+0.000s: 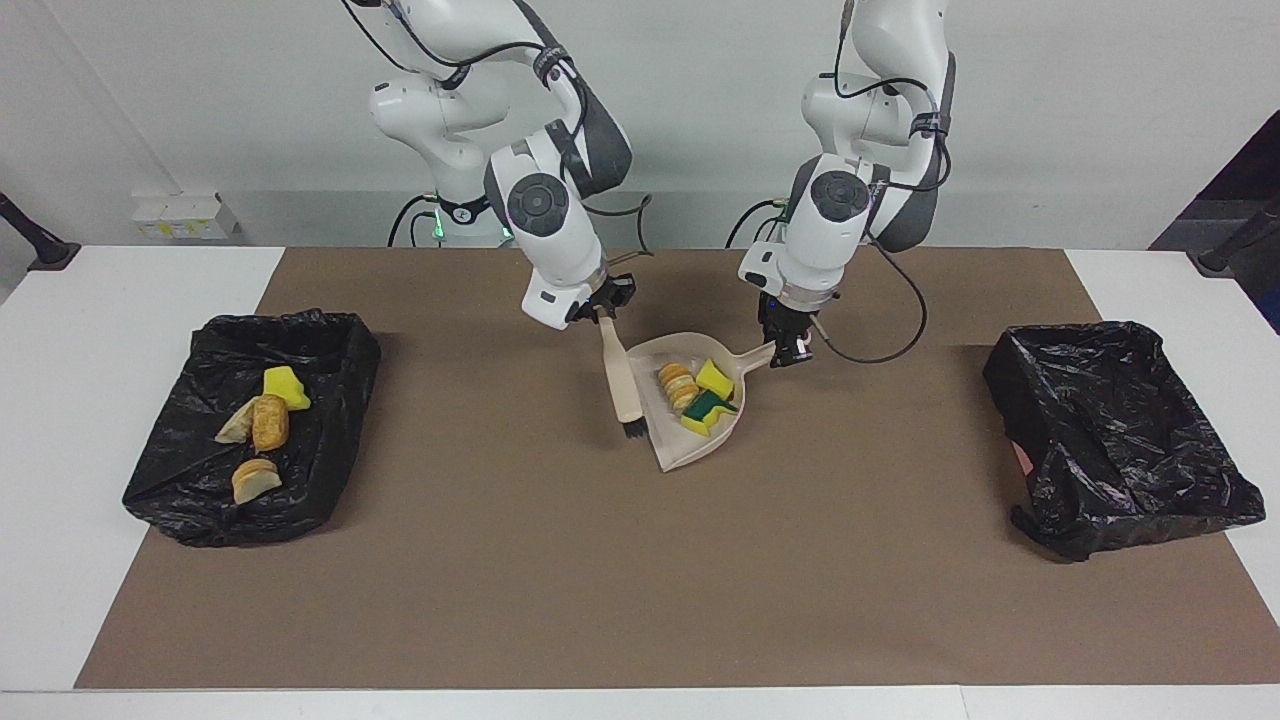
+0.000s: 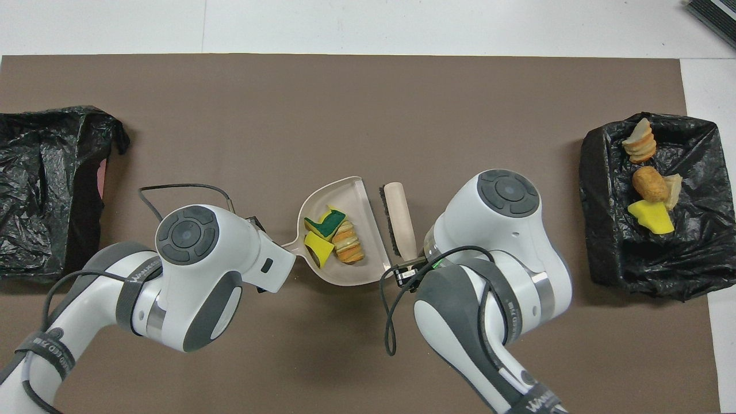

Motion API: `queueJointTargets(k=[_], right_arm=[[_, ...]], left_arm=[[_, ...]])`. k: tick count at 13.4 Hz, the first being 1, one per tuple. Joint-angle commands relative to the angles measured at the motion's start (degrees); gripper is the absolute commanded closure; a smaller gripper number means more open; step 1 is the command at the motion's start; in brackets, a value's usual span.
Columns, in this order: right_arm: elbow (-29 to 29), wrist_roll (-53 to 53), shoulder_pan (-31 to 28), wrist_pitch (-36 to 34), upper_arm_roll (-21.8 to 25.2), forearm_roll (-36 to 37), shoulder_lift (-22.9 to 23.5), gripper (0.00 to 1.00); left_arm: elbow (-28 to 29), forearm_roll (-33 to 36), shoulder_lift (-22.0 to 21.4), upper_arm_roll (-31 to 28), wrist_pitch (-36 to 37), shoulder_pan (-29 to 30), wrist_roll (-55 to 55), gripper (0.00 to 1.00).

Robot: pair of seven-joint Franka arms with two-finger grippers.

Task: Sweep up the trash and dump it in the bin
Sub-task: 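Carry the loaded dustpan toward the near bag while the right gripper lowers the brush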

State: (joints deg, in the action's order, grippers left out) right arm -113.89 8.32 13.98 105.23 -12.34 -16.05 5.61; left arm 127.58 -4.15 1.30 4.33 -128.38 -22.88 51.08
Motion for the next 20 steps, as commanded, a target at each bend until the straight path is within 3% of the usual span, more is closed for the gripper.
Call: queueJointTargets(k=[1,6,8,13,15,17,18,19,20], right_arm=[[1.2,2.0,-0.6,-3.7,-0.4,3.2,-1.3,1.0],[0.2,12.4,3.6,-3.4,-1.0,4.7,-3.0,1.0],[-0.1,17.7,7.5,-2.5,-1.0,4.7,-2.7,1.0],[-6.5,31.1,18.1,8.6,-1.1,3.8,-2.0,1.0],[-8.4,32.6,19.5,11.9,-1.1,3.8,-0.8,1.0],[-8.5,32.6,19.5,12.3,-1.0,3.8,-0.2,1.0],[-8.9,32.9,19.9,12.4,-1.1,3.8,0.1,1.0],[-9.4,33.9,21.4,12.7,-1.0,3.8,0.5,1.0],[-10.4,35.3,22.1,14.2,-1.0,3.8,0.5,1.0]], left_arm=[[1.0,-2.6,-3.5,0.1,-0.3,4.7,-0.4,1.0],[1.4,-5.2,-8.7,0.1,1.1,12.9,0.5,1.0],[2.4,-5.4,-9.6,-0.1,3.6,13.2,1.0,1.0],[5.0,-4.6,-6.2,-0.3,3.8,15.3,1.0,1.0],[8.6,-4.6,-5.3,-0.3,-1.7,15.3,0.3,1.0],[8.8,-4.6,-5.1,-0.3,-2.3,16.5,0.0,0.97],[8.7,-4.6,-5.0,-0.2,-2.6,16.6,-1.1,0.63],[8.5,-4.6,-4.6,-0.2,-3.2,16.1,-1.8,0.2],[7.9,-4.6,-3.9,-0.2,-3.6,15.7,-1.9,0.08]])
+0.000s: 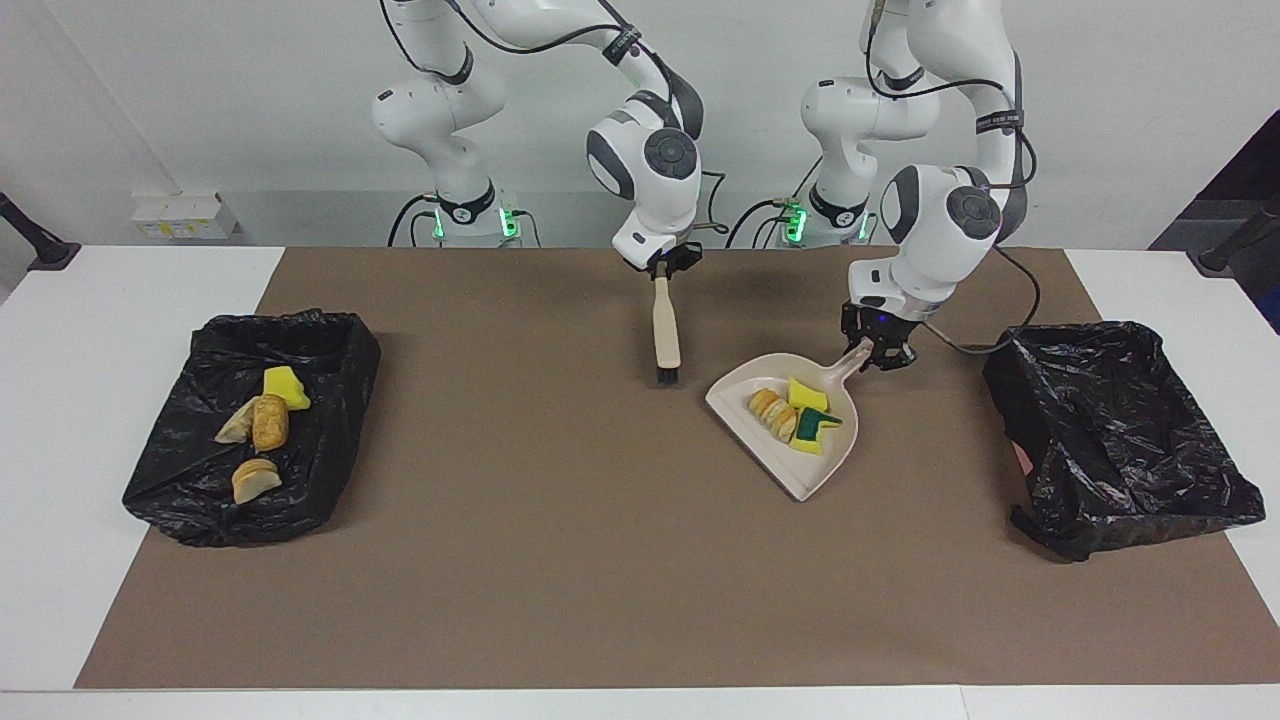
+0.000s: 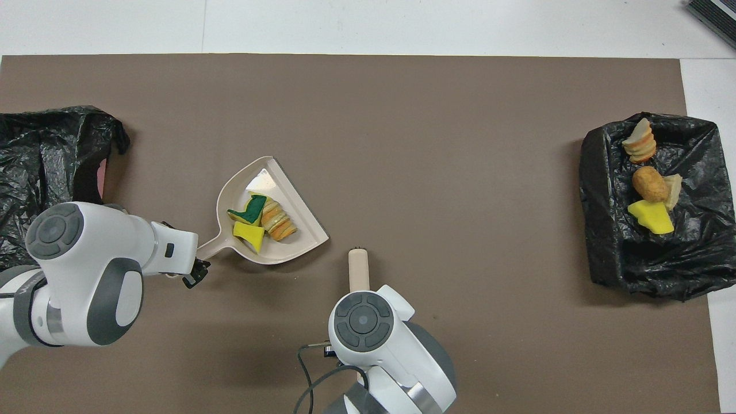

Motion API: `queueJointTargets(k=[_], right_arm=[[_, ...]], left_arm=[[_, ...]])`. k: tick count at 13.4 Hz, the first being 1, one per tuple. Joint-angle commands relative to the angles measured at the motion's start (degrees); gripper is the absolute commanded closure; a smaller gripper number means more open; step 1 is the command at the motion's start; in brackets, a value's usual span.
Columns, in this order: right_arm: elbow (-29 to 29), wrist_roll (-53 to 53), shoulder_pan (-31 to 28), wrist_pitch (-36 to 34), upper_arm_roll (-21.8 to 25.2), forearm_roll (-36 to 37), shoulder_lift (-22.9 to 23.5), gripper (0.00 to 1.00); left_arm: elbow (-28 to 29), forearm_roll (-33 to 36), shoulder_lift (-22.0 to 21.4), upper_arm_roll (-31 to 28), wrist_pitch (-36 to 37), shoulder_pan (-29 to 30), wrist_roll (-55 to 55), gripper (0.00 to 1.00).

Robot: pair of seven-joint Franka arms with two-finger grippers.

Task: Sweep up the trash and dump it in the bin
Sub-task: 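Release the brush with the right gripper while the left gripper carries the dustpan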

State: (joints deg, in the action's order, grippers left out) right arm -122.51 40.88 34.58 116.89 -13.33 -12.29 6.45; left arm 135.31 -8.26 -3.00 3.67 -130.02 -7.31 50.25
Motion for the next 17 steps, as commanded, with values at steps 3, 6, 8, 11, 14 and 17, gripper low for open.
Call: queueJointTargets(k=[3,6,8,11,14,17], right_arm=[[-3.4,3.2,2.2,4.2,0.0,0.1,-0.3,0.85],[0.7,3.1,1.8,0.2,0.1,1.2,0.4,0.0],[4.8,2.4,1.0,-3.6,0.5,1.2,0.2,0.0],[11.4,1.7,-3.7,-10.6,0.7,2.1,-0.5,0.0],[16.1,-7.1,-11.4,-15.9,0.7,4.7,-0.6,0.0],[19.8,-18.1,-19.8,-18.9,0.6,10.8,-0.4,0.0]], left_arm=[[-0.2,-0.4,0.7,0.6,-4.7,-0.9,-0.9,0.0],[-2.2,-0.4,2.1,0.6,-5.1,-1.6,-0.9,0.0],[-1.6,0.1,1.9,0.5,-4.3,-1.8,-0.8,0.0],[-1.7,1.3,1.6,0.4,-2.1,-2.1,-1.1,0.8],[-5.1,3.3,3.3,0.5,-2.0,-1.3,-1.1,1.0],[-5.8,3.3,2.7,0.5,-1.9,0.1,-0.2,1.0]])
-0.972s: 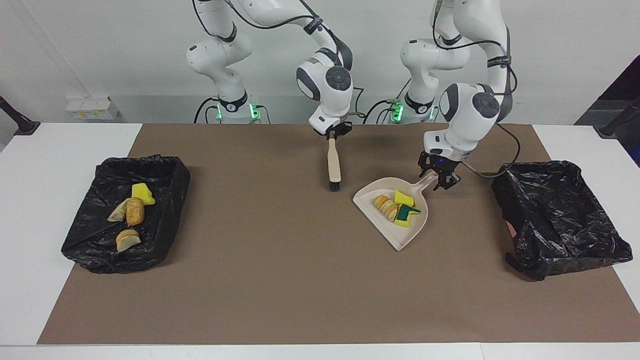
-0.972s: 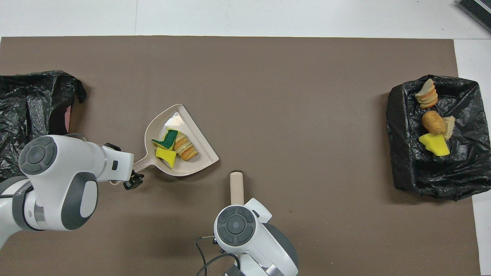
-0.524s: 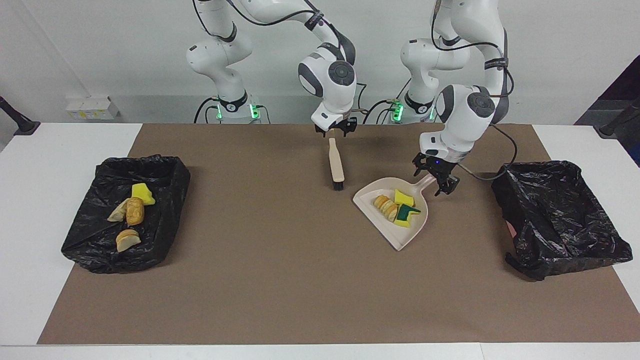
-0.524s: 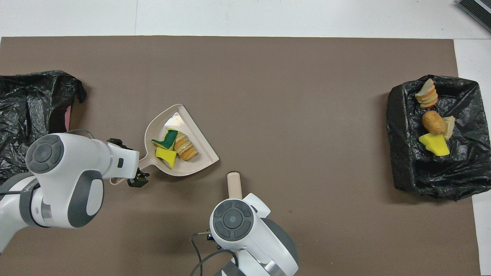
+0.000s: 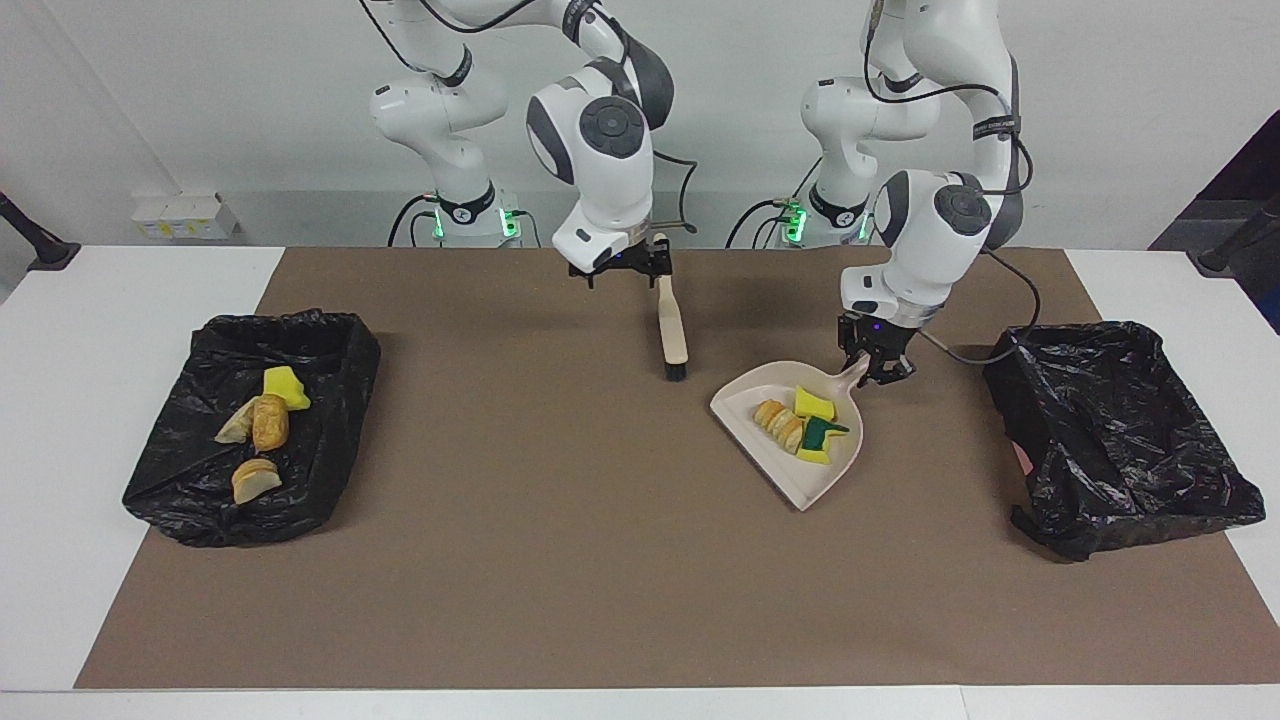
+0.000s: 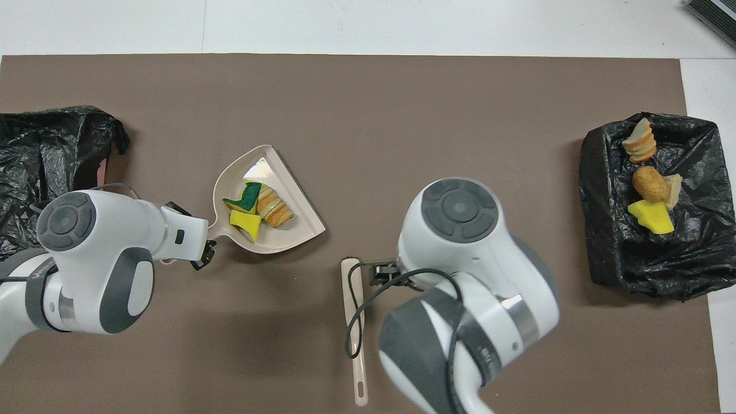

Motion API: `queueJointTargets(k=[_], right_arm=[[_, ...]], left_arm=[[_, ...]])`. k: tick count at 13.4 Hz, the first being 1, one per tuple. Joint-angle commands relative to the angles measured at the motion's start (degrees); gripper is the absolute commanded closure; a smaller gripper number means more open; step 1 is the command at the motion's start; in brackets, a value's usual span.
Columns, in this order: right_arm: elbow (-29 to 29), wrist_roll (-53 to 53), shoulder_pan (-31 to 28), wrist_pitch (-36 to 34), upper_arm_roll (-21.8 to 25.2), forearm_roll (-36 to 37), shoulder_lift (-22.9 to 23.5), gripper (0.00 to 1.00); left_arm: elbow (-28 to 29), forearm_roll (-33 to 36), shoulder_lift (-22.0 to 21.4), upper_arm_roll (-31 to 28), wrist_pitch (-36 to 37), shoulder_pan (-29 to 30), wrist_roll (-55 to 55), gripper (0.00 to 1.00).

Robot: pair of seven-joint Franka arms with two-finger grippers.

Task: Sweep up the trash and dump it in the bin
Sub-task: 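Release the brush with the right gripper while the left gripper carries the dustpan, then tip the dustpan over the black bag with the left gripper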

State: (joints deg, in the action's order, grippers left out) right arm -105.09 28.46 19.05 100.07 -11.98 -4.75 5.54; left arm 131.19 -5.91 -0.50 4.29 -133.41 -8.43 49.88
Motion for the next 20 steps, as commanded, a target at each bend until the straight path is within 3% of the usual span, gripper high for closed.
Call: queueJointTargets(k=[1,4,7,10,14,17,19,20], right_arm=[[2.5,-8.7,-5.9,-1.8,-0.8,5.1,0.5,0.0],[7.2,-16.7,-13.0,-2.2,0.3,6.7,0.3,0.0],[8.6,-27.5,-18.5,-2.3,1.0,7.6,-0.7,0.0],[8.9,-28.0,-21.4,-3.8,3.5,8.0,-2.5,0.0],[9.0,-33.3,-22.1,-7.1,9.8,10.5,-5.8,0.0],[11.6,-36.5,-22.1,-10.7,10.7,8.3,-6.9,0.0],[12.2,-36.3,-22.1,-11.5,11.6,4.9,-7.1,0.0],[12.1,-36.4,-22.0,-11.3,11.9,4.6,-7.3,0.0]], left_arm=[[-1.7,1.0,-0.2,-0.2,1.6,2.5,0.7,1.0],[-4.2,0.9,-2.4,-0.3,2.2,7.3,3.8,1.0],[-13.1,0.8,-1.3,-0.3,12.4,13.6,6.3,1.0],[-17.5,0.6,-0.2,-0.5,14.3,18.8,4.5,1.0],[-28.6,0.6,5.1,-1.2,23.9,29.2,10.9,1.0],[-36.1,2.3,8.6,-1.4,28.0,35.7,15.3,1.0],[-38.8,11.0,10.8,-1.4,28.3,38.0,16.0,1.0],[-40.6,12.0,11.7,-1.4,28.3,39.2,18.0,1.0]])
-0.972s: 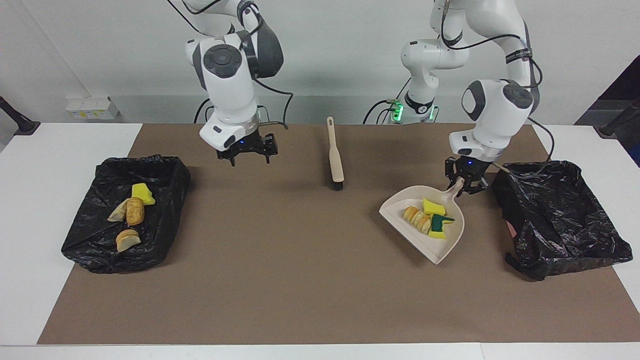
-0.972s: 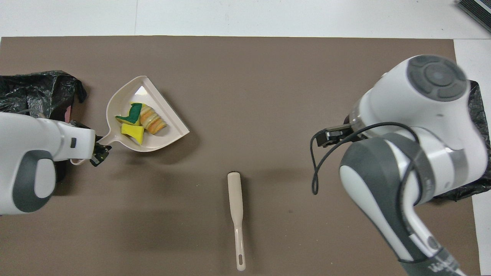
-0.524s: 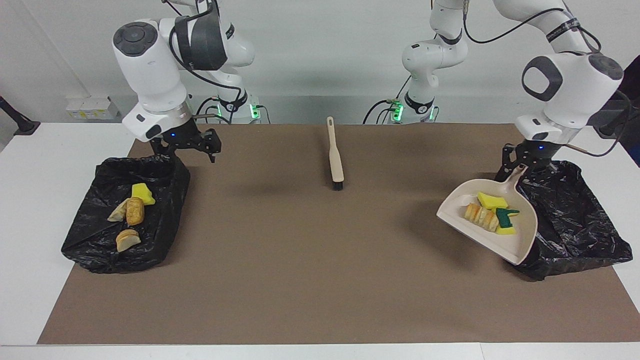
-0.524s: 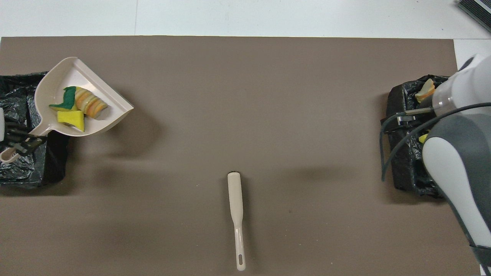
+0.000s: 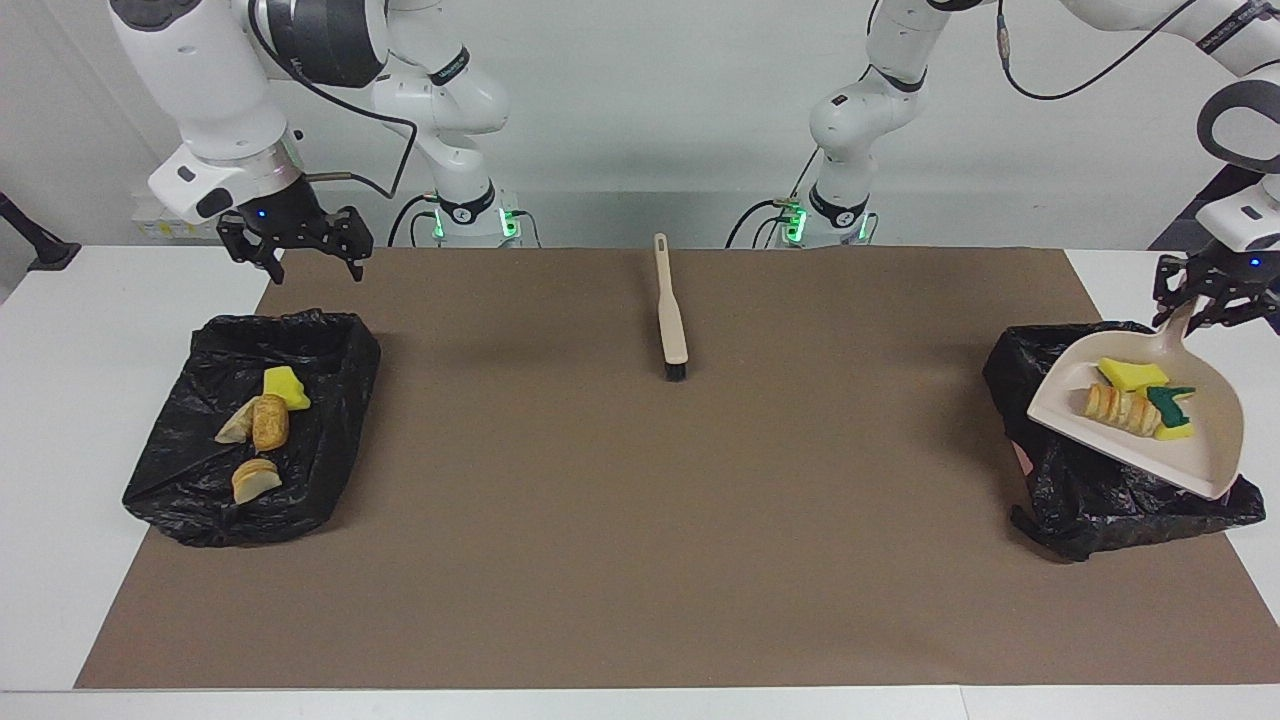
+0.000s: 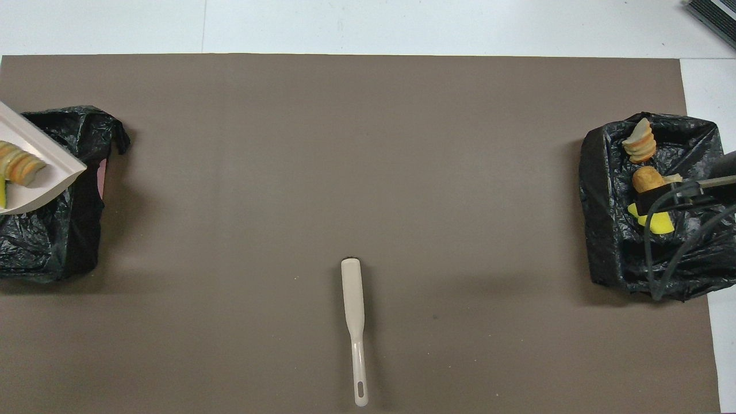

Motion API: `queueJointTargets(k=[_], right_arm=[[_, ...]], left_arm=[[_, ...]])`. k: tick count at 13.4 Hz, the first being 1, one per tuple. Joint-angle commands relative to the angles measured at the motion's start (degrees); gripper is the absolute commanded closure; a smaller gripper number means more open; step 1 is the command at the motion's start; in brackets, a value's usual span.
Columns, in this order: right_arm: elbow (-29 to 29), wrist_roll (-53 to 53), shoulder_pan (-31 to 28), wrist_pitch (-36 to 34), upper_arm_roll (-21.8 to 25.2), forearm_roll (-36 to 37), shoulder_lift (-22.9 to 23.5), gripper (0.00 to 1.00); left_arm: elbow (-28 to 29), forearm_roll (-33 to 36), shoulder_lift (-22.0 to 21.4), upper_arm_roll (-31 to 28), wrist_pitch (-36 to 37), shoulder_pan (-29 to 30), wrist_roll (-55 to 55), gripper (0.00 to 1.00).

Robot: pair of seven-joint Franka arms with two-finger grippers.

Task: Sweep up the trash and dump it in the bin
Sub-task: 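Tip the dustpan over the black bag with the left gripper, then hold the tipped dustpan over the bag with the left gripper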

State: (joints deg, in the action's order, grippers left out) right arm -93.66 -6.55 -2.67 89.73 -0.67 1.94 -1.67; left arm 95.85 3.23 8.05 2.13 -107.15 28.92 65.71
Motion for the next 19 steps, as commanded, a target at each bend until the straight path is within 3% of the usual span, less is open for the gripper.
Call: queueJointTargets(k=[1,5,7,11,15,17,19], right_arm=[[0.7,-1.4,-0.3,-0.7,0.4,-2.1,-0.3,0.0],[0.7,-1.4,0.4,-0.5,-0.1,-2.0,-0.4,0.0],[0.7,-1.4,0.3,-0.5,-0.1,-2.0,-0.4,0.0],[0.7,-1.4,0.3,-0.5,-0.1,-2.0,-0.4,0.0],[0.7,-1.4,0.3,-0.5,-0.1,-2.0,-0.4,0.0],[0.7,-1.4,0.3,-0.5,-0.1,-2.0,-0.4,0.0],[0.7,-1.4,0.3,-0.5,-0.1,-2.0,-0.4,0.0]], left_arm=[[-6.8,4.8,4.0,0.8,2.0,2.3,5.2,1.0],[-7.6,20.5,4.5,1.0,2.5,1.0,8.5,1.0],[-7.4,30.4,4.4,1.0,2.8,-2.6,8.4,1.0],[-7.3,41.8,4.2,0.9,10.7,-12.1,7.9,1.0],[-7.3,47.3,4.1,0.9,13.4,-13.9,7.2,1.0],[-8.2,52.7,4.5,1.0,17.0,-16.8,7.2,1.0],[-9.5,53.6,5.3,0.8,18.2,-19.7,7.0,1.0]])
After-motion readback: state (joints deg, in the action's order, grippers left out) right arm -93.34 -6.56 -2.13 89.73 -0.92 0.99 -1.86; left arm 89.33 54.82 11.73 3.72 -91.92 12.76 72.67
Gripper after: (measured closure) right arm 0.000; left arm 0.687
